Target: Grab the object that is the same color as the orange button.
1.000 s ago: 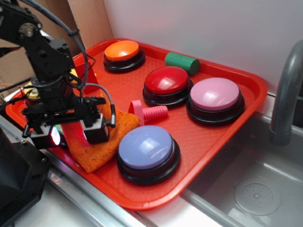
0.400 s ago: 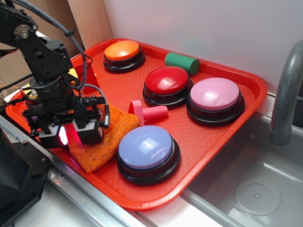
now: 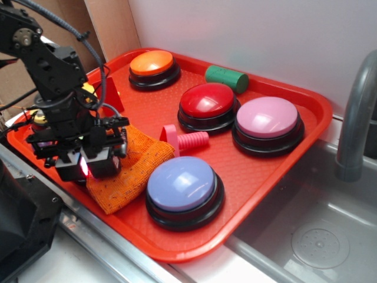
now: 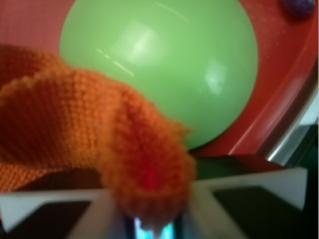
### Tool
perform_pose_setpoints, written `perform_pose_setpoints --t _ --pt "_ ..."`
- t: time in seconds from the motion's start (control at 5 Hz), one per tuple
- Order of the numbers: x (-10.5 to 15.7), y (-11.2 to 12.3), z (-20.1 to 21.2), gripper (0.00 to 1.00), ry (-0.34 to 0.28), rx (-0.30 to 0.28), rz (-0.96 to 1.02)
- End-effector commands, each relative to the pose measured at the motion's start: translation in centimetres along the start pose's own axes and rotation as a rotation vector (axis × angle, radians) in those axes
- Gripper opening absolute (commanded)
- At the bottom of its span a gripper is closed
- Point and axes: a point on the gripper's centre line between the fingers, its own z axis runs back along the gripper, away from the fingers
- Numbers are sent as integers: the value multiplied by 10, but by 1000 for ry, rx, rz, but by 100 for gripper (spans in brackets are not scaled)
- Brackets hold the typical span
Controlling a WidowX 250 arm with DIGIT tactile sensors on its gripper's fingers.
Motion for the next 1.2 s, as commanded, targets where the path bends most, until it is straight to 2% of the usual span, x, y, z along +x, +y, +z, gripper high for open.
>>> perform_pose_setpoints --t 0.0,0.4,0.6,0.8,1.0 --pt "15 -21 38 0 -13 -12 -267" --pt "45 -55 103 0 -22 -8 -582" --pt "65 -66 129 0 -10 13 -657" --pt "83 -72 143 0 -20 1 -660" --pt "87 -72 141 0 24 -41 -658"
